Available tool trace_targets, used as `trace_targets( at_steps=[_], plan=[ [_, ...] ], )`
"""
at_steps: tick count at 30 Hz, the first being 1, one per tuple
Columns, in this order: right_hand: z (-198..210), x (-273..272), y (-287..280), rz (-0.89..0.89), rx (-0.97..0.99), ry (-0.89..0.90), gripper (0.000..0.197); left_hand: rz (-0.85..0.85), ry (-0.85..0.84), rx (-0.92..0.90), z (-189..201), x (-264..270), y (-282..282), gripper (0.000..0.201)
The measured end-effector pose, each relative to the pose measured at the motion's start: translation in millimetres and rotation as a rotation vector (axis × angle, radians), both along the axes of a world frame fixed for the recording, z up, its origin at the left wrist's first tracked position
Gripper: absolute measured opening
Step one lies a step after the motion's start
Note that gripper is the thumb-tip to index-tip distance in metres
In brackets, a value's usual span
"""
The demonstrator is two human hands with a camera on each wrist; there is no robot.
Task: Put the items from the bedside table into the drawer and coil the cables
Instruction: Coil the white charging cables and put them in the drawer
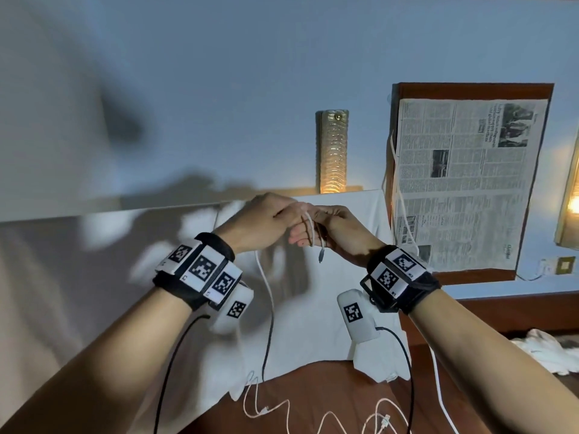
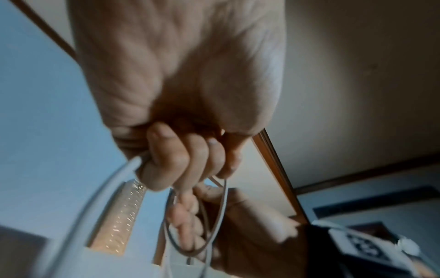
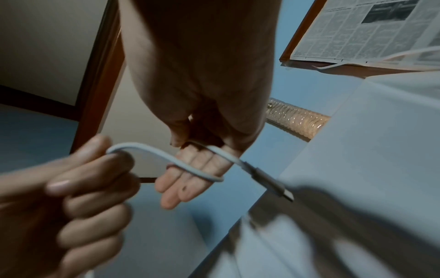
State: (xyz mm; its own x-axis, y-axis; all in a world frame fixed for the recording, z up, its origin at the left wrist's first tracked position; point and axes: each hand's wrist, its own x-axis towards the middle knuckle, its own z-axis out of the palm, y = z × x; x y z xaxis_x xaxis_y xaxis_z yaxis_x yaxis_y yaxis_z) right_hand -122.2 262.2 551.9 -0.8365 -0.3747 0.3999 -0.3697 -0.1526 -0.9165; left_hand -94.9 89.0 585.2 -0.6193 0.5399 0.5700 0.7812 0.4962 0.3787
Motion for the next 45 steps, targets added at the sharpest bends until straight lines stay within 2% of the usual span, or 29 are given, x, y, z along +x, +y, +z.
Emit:
trace_targets(
  at_steps=[3, 9, 13, 19, 23, 27, 30, 33, 35, 36, 38, 42, 45],
  plan=[
    [1.9, 1.8, -3.5, 0.003, -0.01, 0.011, 0.037, 0.118, 0.195, 0.085, -2.8, -14.9, 3.7, 0.043],
    [-2.8, 5.8, -8.8, 0.036, -0.057, -0.043, 0.042, 0.225, 0.298, 0.153, -13.2, -37.2, 2.6, 0.041],
    [0.6, 8.3, -9.3, 0.092, -0.13, -0.109, 0.037, 0.228, 0.26, 0.203, -21.4, -43.8, 1.3, 0.037],
    [4.7, 7.7, -12.0, 0.247, -0.301, -0.255, 0.034, 0.231, 0.176, 0.315, -36.2, -51.1, 2.7, 0.041],
    [8.7, 8.0, -8.4, 0.324, -0.413, -0.315, 0.034, 0.282, 0.117, 0.35, -59.2, -62.9, -3.8, 0.037],
    [17.3, 3.2, 6.2, 0.275, -0.517, -0.278, 0.029, 0.226, 0.024, 0.395, -104.3, -76.2, -22.5, 0.035],
    [14.8, -4.2, 17.2, 0.179, -0.567, -0.298, 0.028, 0.214, 0.009, 0.312, -136.1, -68.2, -30.6, 0.032],
    [5.4, -9.8, 16.7, 0.02, -0.372, -0.19, 0.028, 0.12, -0.006, 0.025, -137.8, -41.0, -18.3, 0.031],
    [-0.2, -10.5, 9.5, -0.054, -0.217, -0.089, 0.028, 0.023, -0.02, -0.167, -121.9, -22.4, -3.1, 0.034],
    [-2.4, -10.6, 6.3, -0.07, -0.163, -0.054, 0.028, -0.007, -0.021, -0.208, -110.3, -14.2, 2.6, 0.035],
    [-4.2, -9.7, 2.2, -0.094, -0.073, 0.014, 0.03, -0.028, 0.026, -0.203, -86.2, -3.0, 8.5, 0.034],
    [-8.7, -4.5, 0.9, -0.2, 0.128, 0.145, 0.032, 0.044, 0.221, -0.106, -48.3, -1.4, 3.4, 0.033],
    [-11.1, 3.6, -1.8, -0.128, 0.104, 0.155, 0.037, 0.139, 0.332, -0.081, -33.1, -11.0, -0.4, 0.028]
  ],
)
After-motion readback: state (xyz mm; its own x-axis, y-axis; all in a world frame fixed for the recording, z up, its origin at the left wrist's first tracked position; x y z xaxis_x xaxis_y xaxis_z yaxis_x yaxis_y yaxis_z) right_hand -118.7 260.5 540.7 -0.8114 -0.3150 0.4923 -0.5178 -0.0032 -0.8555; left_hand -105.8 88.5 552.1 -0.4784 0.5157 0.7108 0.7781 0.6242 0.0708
